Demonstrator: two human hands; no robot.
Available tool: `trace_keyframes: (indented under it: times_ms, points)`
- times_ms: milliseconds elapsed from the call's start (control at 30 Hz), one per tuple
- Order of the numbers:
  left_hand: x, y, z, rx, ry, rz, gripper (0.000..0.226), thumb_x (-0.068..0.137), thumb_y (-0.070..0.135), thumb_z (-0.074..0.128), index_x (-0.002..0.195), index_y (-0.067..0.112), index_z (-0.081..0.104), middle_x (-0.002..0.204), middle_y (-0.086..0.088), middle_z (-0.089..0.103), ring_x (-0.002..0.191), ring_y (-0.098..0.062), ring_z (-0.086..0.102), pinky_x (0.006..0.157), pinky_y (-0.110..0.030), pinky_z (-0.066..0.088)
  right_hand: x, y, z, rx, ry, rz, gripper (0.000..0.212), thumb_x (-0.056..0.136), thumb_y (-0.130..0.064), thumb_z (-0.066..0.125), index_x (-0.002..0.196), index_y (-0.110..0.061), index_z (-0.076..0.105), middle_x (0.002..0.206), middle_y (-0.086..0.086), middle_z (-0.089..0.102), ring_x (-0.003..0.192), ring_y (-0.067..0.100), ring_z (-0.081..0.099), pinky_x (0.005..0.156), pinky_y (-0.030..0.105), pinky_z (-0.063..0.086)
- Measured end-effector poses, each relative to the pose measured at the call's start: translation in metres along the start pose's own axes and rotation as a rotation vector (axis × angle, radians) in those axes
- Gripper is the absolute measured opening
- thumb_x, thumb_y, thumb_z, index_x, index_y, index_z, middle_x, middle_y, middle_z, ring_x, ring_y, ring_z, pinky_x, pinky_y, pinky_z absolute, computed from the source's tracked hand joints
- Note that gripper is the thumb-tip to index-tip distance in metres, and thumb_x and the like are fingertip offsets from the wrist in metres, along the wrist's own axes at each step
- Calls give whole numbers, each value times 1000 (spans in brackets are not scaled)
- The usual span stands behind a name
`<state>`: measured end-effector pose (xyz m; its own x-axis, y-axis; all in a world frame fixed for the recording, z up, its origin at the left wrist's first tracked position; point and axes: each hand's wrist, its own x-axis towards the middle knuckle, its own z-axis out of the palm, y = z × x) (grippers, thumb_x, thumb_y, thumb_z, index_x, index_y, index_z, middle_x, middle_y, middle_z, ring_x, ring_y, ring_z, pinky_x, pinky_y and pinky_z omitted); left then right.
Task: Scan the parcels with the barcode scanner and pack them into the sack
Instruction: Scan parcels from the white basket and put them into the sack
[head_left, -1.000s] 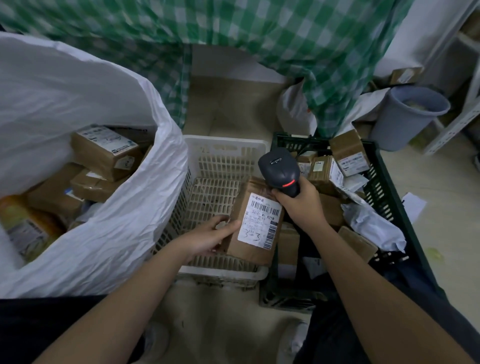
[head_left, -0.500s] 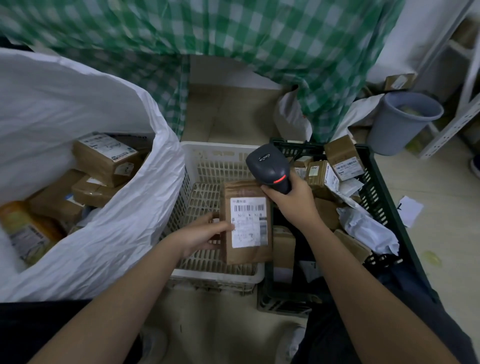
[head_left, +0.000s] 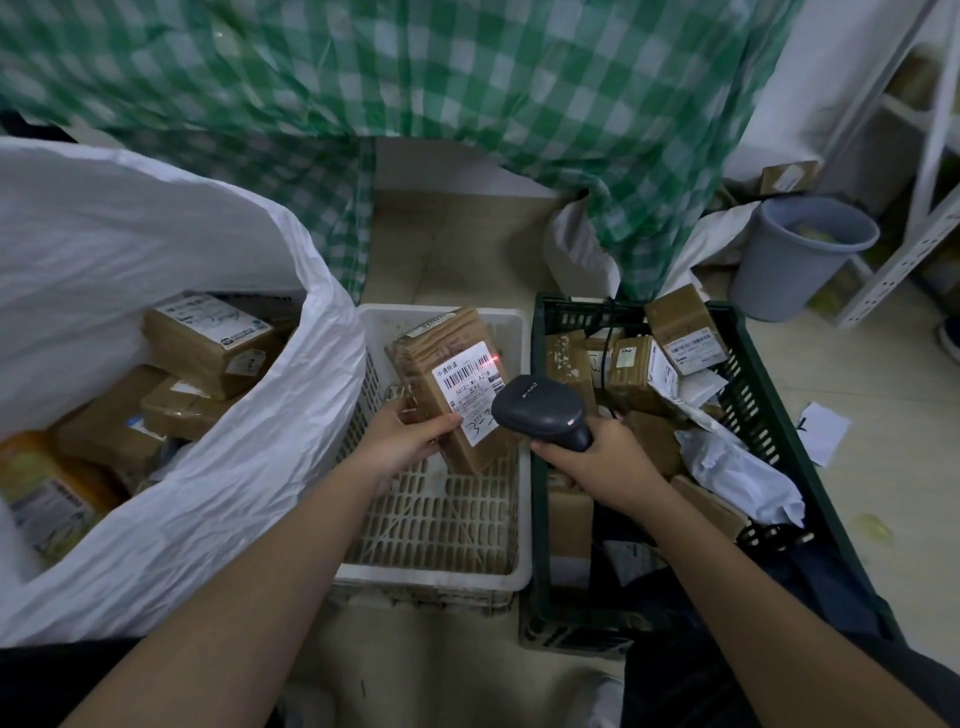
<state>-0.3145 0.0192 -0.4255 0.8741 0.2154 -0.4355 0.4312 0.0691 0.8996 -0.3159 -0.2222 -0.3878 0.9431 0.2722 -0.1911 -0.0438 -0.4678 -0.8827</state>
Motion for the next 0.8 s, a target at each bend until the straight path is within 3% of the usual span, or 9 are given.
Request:
trace_keyframes:
  times_ms: [100, 300, 467, 533, 800]
  points:
    - [3, -1, 2, -4, -4, 8, 47, 76, 12, 80, 119, 12, 60, 110, -4, 70, 95, -14, 69, 81, -28, 57, 1, 0, -2, -3, -10, -2, 18, 86, -18, 72, 73, -17, 60, 61, -3, 60, 46, -5, 56, 45, 11, 41]
    - [6, -7, 3, 26, 13, 1, 57, 73, 18, 83, 124, 14, 58, 116, -4, 67, 102, -16, 67, 90, -33, 55, 4, 4, -2, -15, -10, 4, 16, 86, -19, 72, 74, -16, 61, 60, -3, 61, 48, -2, 58, 46, 14, 44]
    - [-1, -4, 3, 26, -1, 7, 55, 75, 15, 81, 124, 13, 57, 116, -3, 67, 102, -16, 66, 90, -31, 54, 5, 7, -3, 2, 31, 9, 16, 84, -22, 73, 79, -10, 64, 63, 2, 63, 58, 11, 60, 60, 28, 49]
    - [-8, -3, 1, 14, -2, 13, 52, 77, 15, 79, 124, 13, 57, 116, -4, 67, 102, -16, 66, 90, -30, 54, 4, 4, -2, 78, 48, 0, 11, 84, -20, 74, 82, -14, 65, 65, 0, 64, 62, 11, 61, 60, 27, 47]
    - [-76, 7, -29, 50, -5, 108, 43, 85, 22, 71, 126, 18, 58, 118, 2, 67, 98, -7, 66, 73, -18, 57, 1, -13, 10, 261, 193, -31, 12, 84, -16, 74, 83, -20, 63, 70, 0, 66, 69, 14, 61, 70, 36, 48]
